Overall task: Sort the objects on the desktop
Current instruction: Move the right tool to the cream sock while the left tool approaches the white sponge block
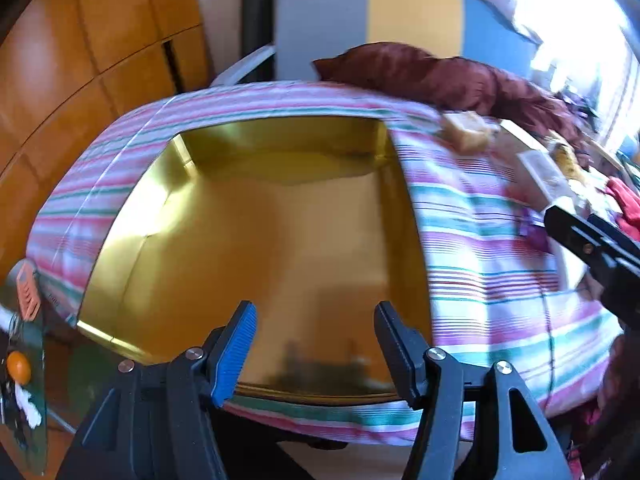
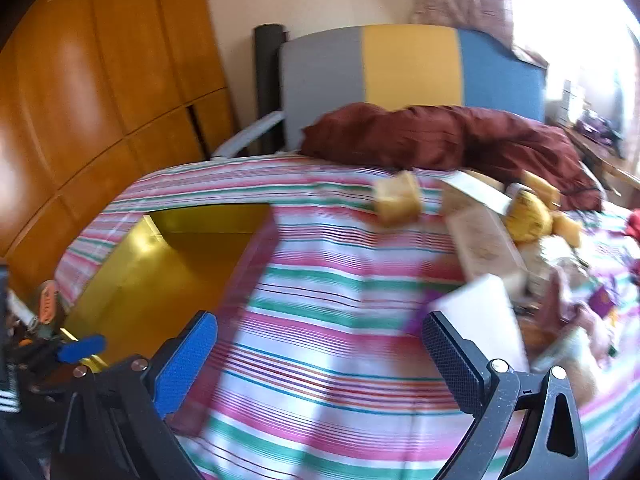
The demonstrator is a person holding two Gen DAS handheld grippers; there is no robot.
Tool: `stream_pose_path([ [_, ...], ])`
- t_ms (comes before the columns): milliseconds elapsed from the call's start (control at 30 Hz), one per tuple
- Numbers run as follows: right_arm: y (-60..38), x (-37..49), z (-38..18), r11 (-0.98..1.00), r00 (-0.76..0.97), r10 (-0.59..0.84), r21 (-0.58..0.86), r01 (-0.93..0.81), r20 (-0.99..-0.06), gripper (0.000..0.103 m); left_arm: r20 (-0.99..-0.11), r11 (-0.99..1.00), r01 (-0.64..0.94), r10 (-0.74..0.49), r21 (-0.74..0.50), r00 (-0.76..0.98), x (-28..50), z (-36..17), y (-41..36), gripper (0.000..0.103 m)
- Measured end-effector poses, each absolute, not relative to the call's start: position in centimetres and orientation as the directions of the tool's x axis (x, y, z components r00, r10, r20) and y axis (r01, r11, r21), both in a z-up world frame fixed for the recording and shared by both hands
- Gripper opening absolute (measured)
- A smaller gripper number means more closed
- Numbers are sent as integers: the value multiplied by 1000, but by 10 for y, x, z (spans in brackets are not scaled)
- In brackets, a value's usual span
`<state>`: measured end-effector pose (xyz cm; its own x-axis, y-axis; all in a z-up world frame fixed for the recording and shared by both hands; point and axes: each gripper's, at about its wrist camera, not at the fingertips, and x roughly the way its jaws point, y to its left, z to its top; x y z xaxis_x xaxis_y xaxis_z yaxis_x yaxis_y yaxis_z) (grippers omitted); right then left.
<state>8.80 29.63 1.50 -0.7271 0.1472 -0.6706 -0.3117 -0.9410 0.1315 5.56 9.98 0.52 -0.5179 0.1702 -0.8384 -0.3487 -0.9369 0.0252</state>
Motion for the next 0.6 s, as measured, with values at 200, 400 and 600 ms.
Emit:
stream_pose_path([
  [200,350,129,8,-884,-691,271,111,-455,-670,102,-821,-891,-454,242,22,-516,70,16,136,62],
  [400,404,173,1,-790,-592,434,29,-612,-680,102,-822,-846,-531,331,-42,-463,73,22,177,62],
  [600,438,192,-24,-750,-512,462,-12,-661,-724,80,-821,-792,-562,474,-239,-319,68,12,219,62],
])
